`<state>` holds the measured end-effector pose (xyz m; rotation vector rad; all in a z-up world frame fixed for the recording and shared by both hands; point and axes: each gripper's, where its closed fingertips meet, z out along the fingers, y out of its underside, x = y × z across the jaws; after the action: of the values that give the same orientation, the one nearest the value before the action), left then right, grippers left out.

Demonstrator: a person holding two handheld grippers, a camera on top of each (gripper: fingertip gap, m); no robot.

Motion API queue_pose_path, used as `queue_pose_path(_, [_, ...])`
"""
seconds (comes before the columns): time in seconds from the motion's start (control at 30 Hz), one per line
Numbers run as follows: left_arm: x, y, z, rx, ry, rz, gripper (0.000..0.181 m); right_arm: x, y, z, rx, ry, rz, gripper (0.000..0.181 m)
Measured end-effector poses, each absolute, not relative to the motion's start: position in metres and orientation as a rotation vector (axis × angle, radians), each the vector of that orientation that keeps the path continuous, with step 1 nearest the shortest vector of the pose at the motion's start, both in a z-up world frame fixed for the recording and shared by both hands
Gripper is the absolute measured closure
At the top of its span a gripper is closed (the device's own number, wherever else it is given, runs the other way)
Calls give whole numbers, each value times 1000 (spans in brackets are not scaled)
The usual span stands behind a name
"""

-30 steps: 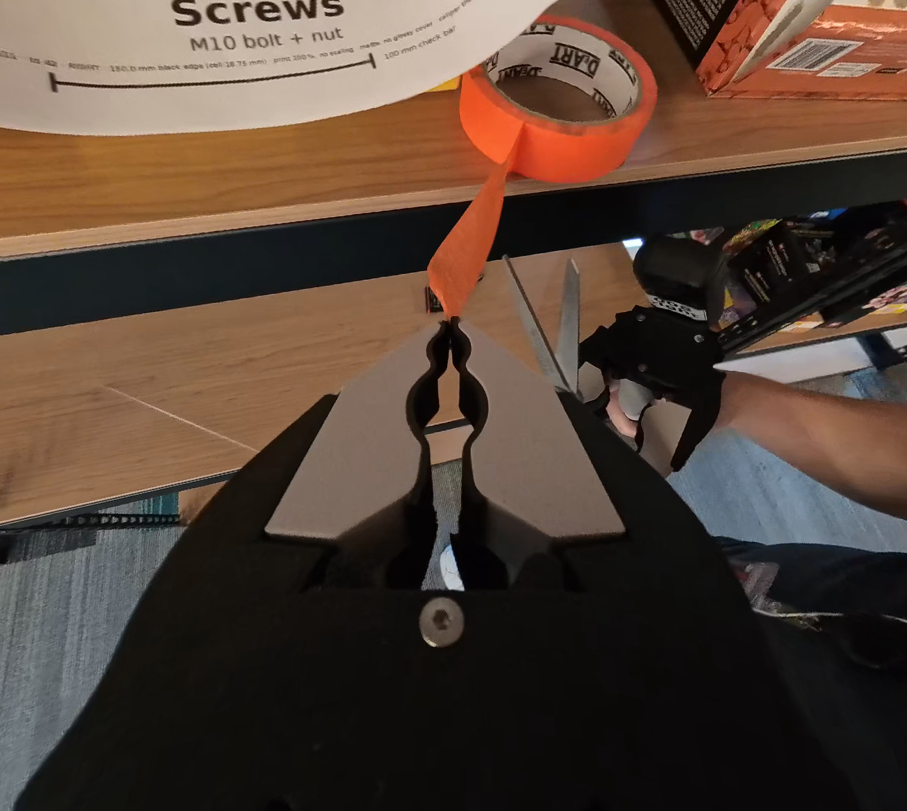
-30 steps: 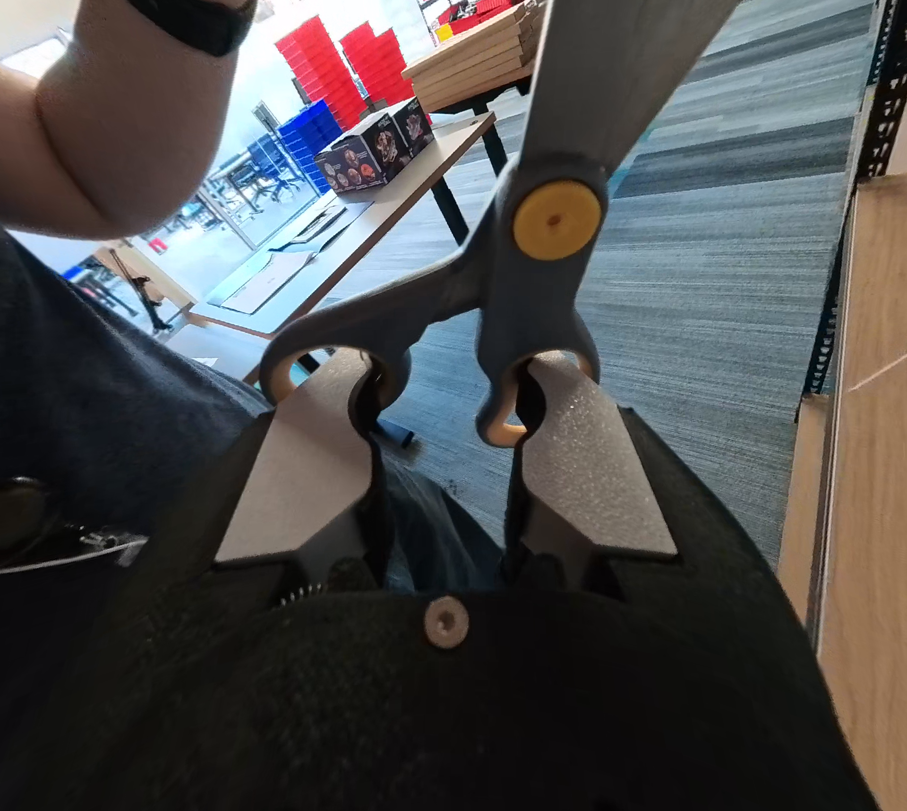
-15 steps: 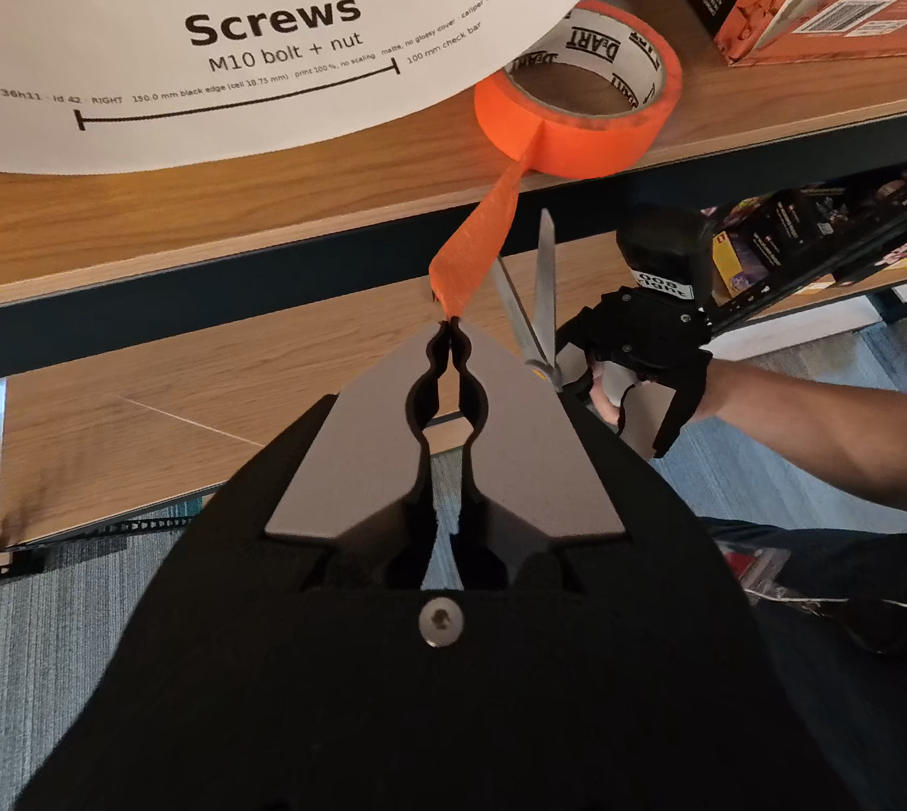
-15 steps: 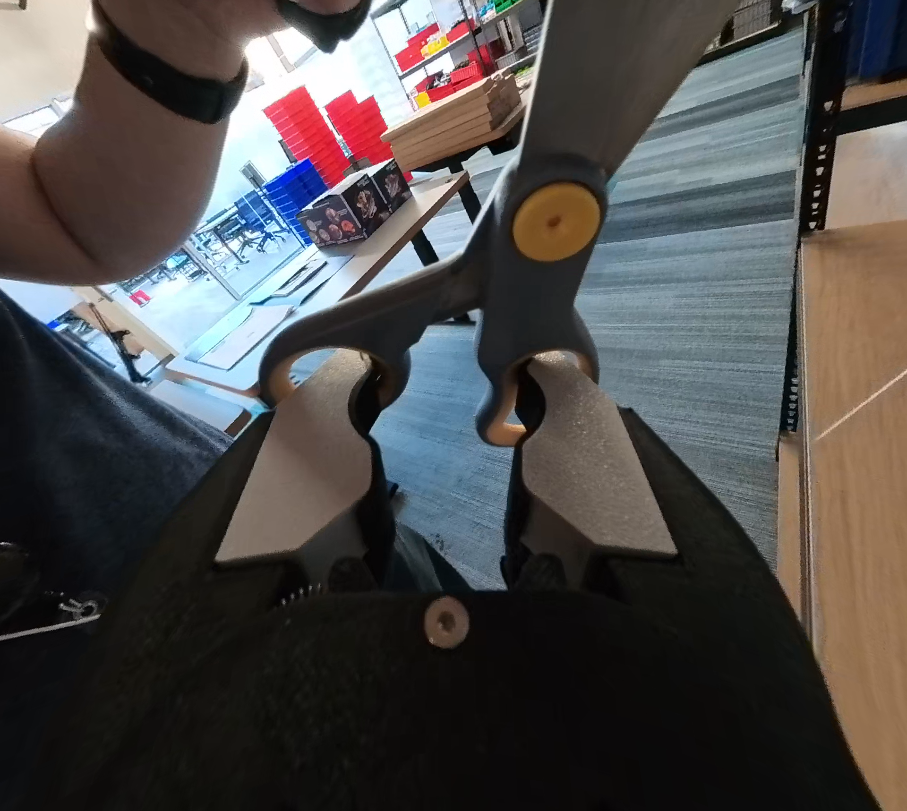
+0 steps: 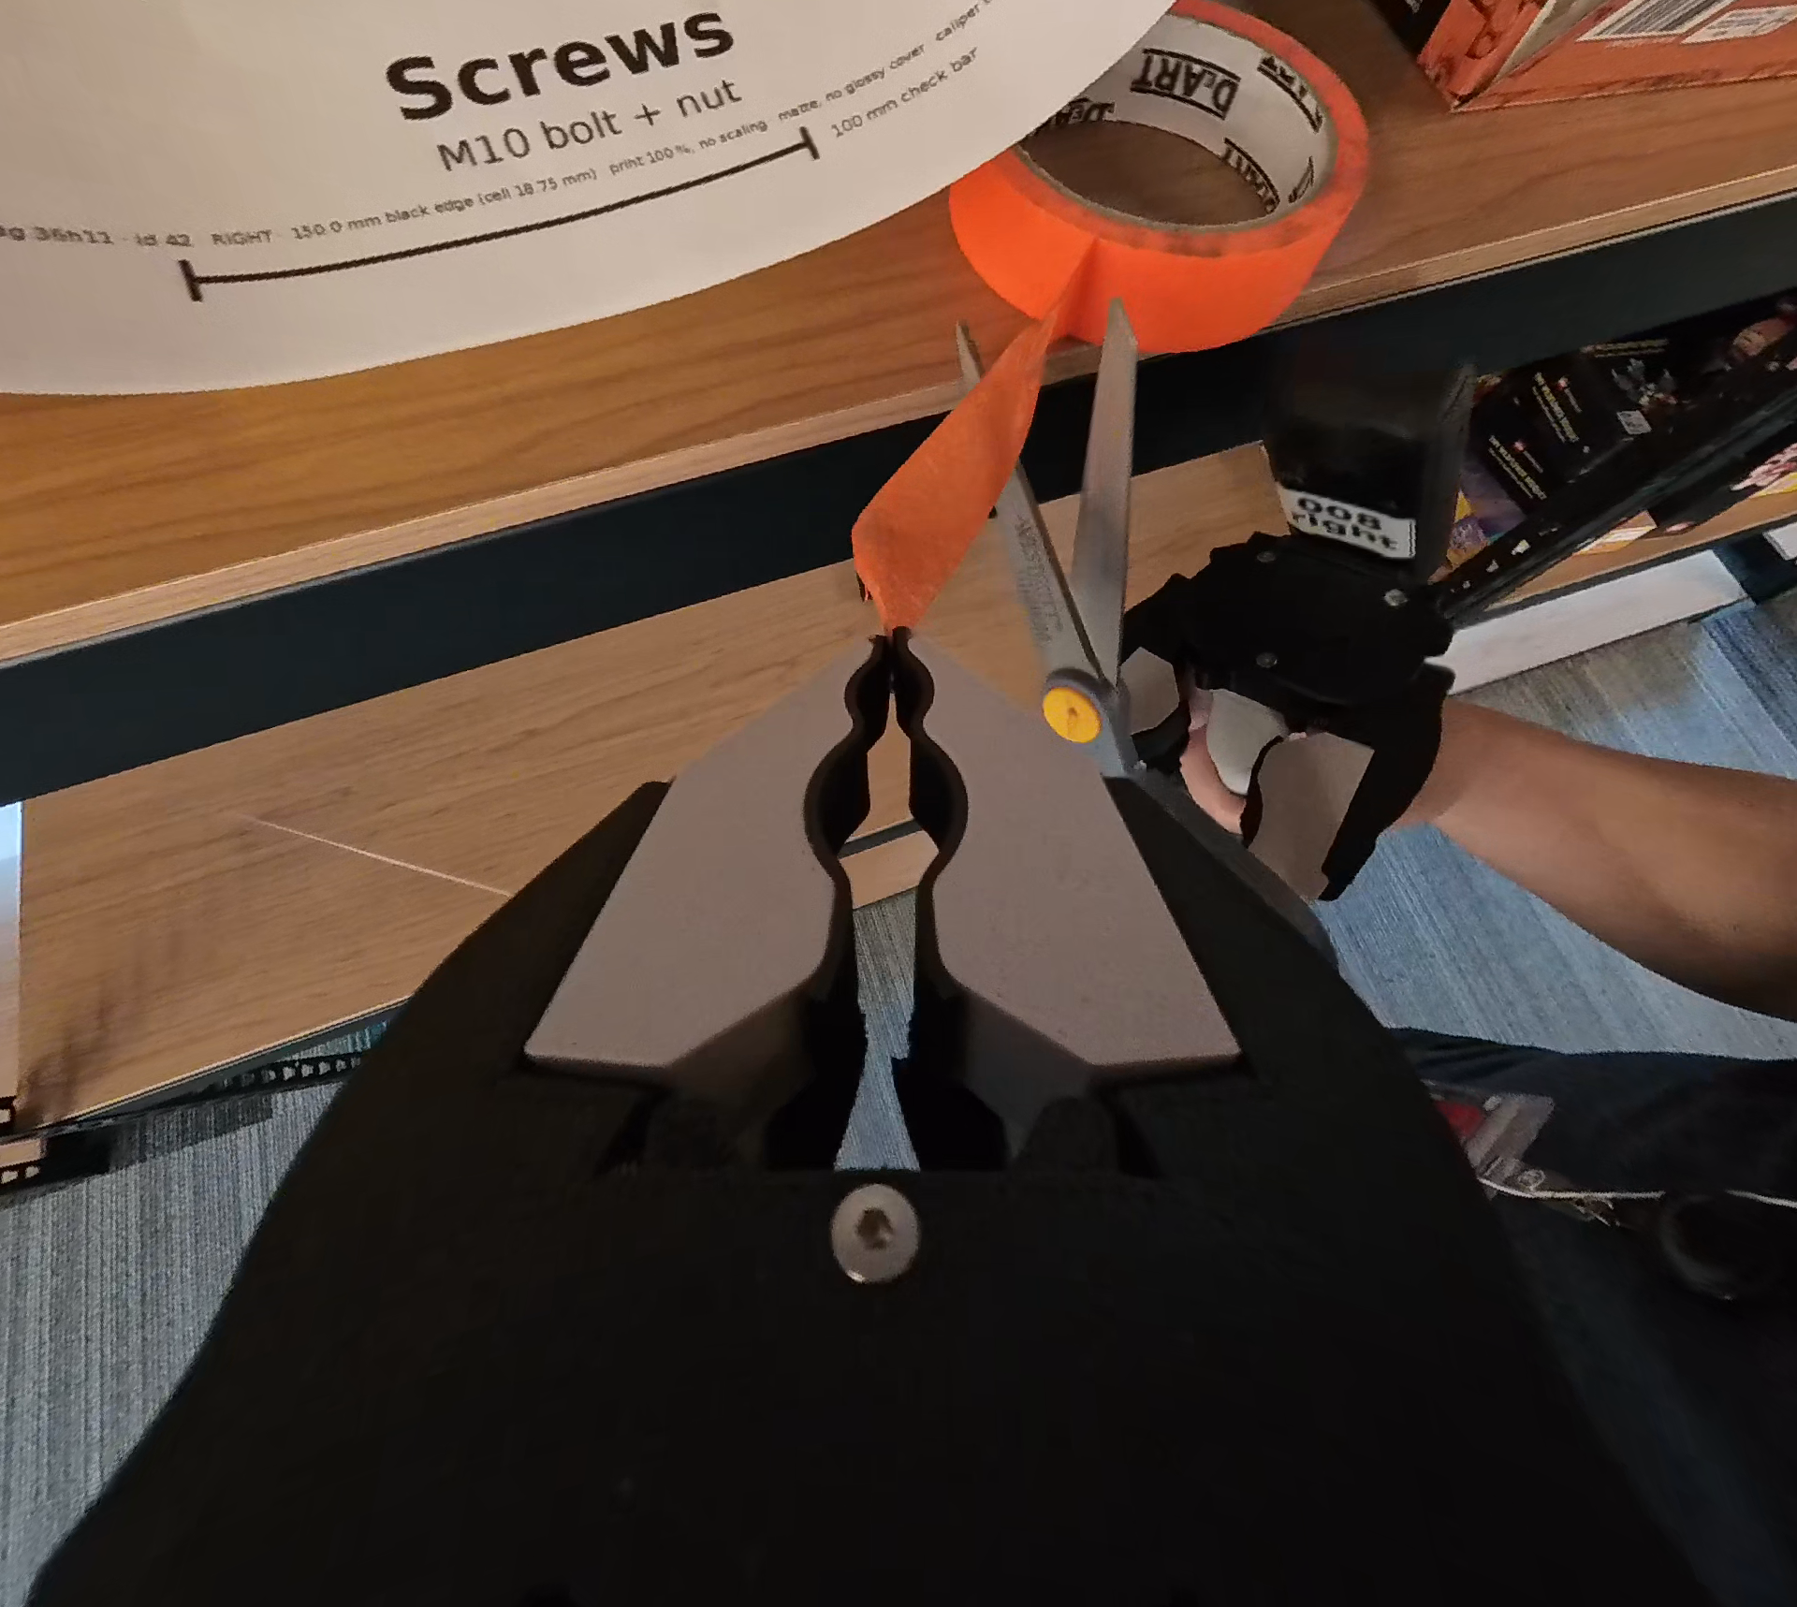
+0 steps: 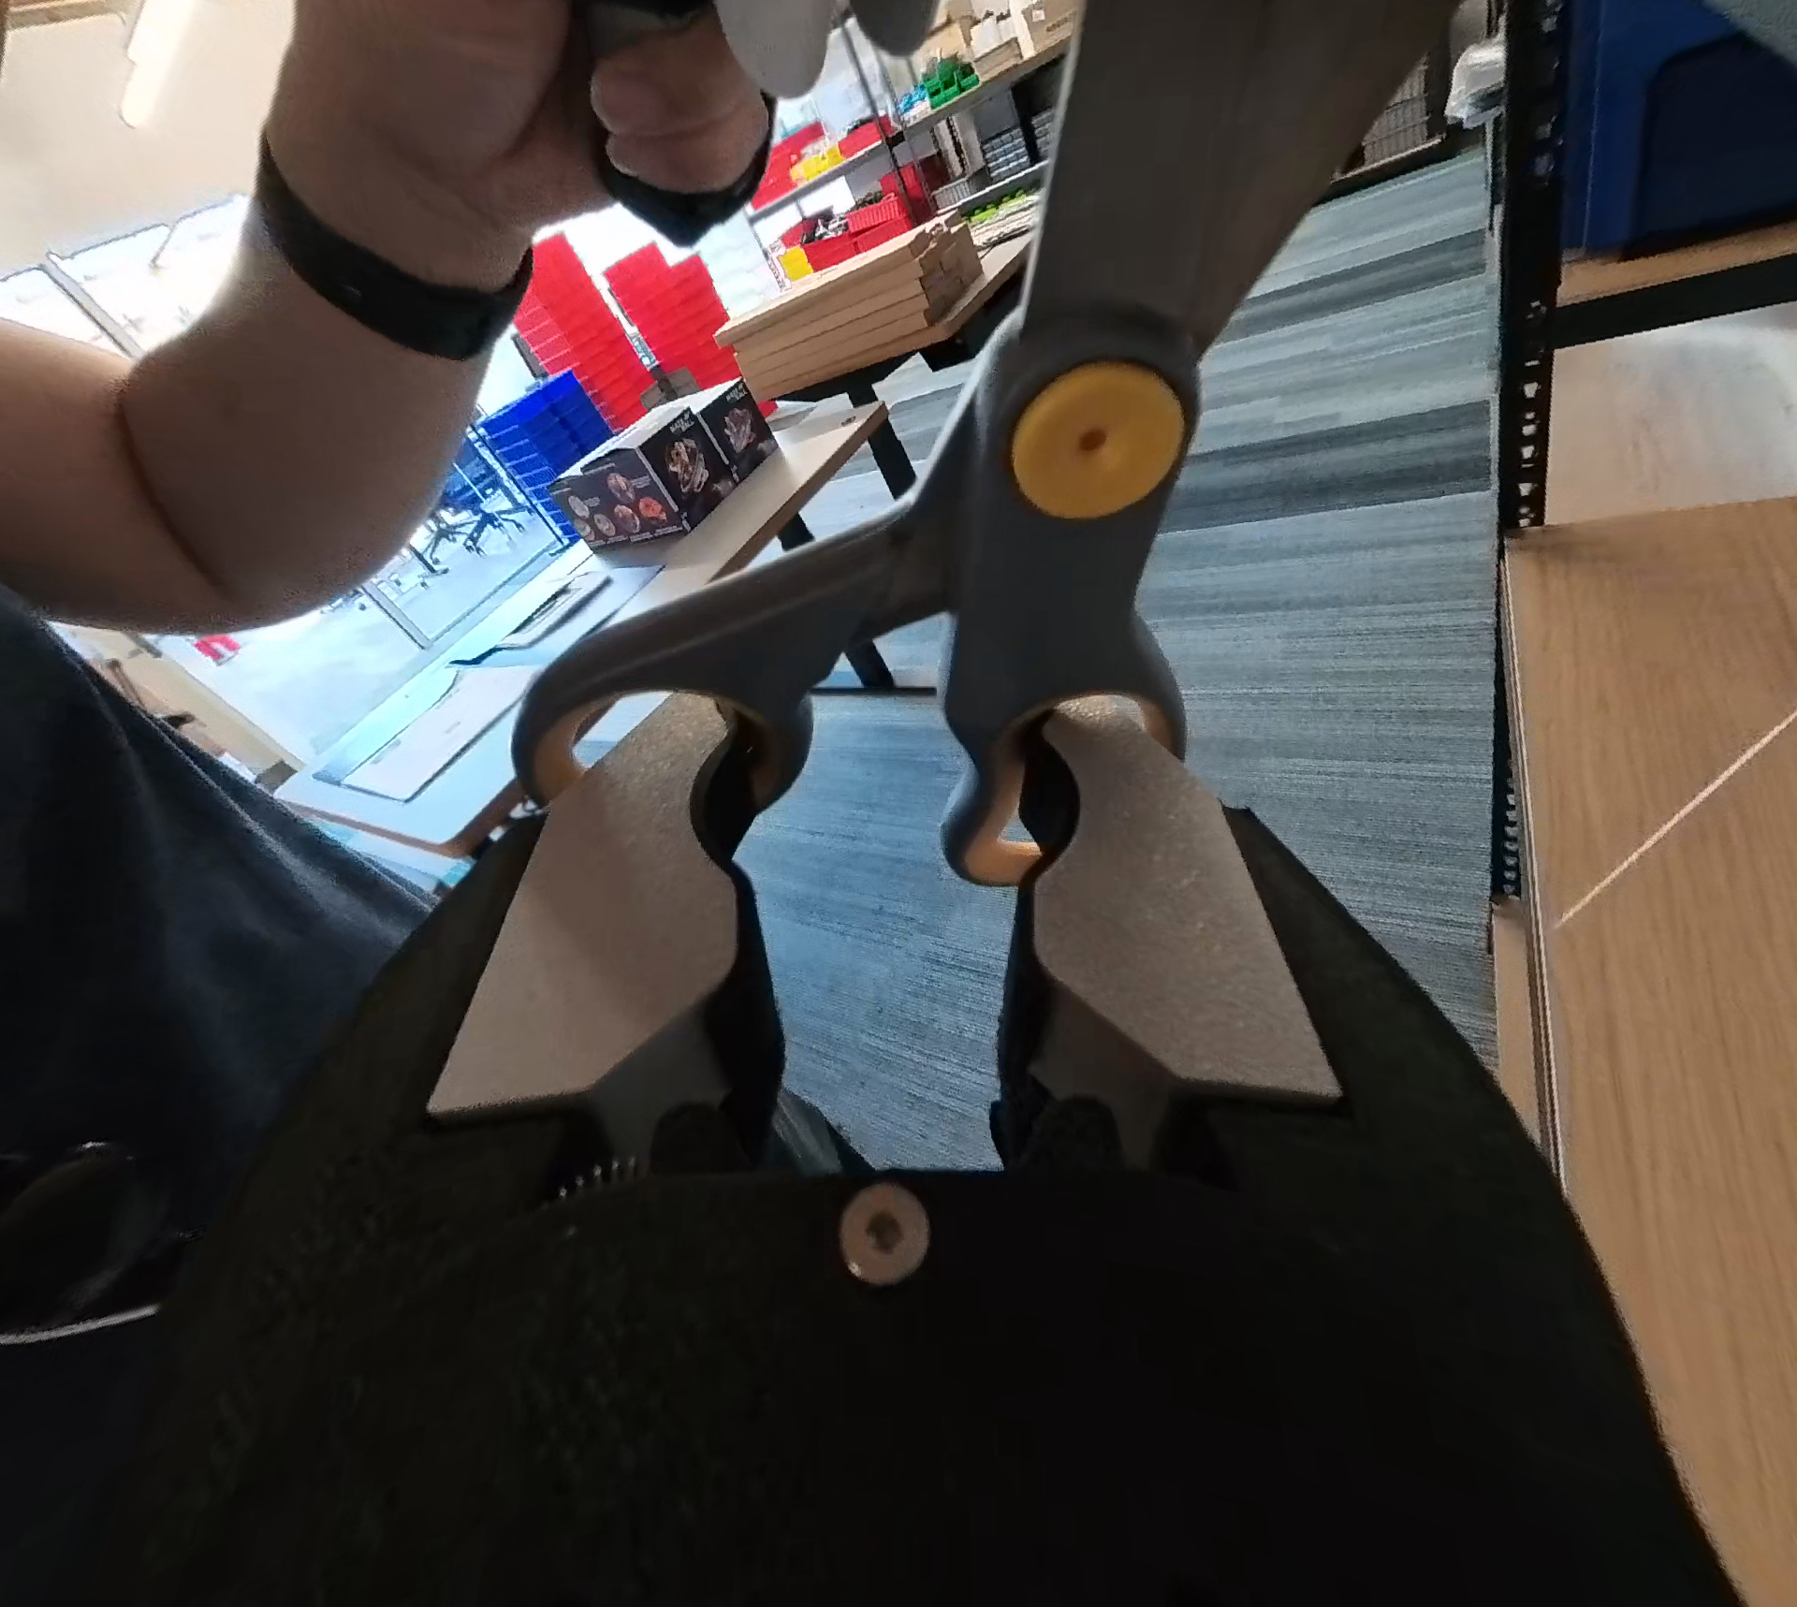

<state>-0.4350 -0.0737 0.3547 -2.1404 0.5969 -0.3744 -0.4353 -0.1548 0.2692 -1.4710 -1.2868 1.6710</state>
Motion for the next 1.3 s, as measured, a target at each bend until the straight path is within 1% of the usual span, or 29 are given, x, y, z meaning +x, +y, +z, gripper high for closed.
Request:
queue_pose_path(0.17, [-435, -73, 353, -2137, 594, -391, 181, -433, -153, 277, -1456, -1262, 1710, 140])
queue_pose_path(0.3, [-436, -71, 352, -2135, 592, -389, 181, -433, -151, 277, -1473, -1261, 1704, 144])
queue_pose_path(0.37, [-436, -70, 352, -2133, 591, -386, 181, -432, -152, 279, -1475, -1261, 1712, 150])
queue_pose_path(0.93, [-435, -71, 351, -2125, 570, -417, 181, -434, -152, 282, -1464, -1185, 1749, 159])
queue_pose_path(1.0, [-435, -71, 351, -2125, 567, -418, 181, -433, -152, 281, -1465, -1180, 1745, 163])
queue_pose_path(1.3, [-437, -67, 354, -2105, 509, -458, 181, -431, -160, 287, -1414, -1184, 1813, 163])
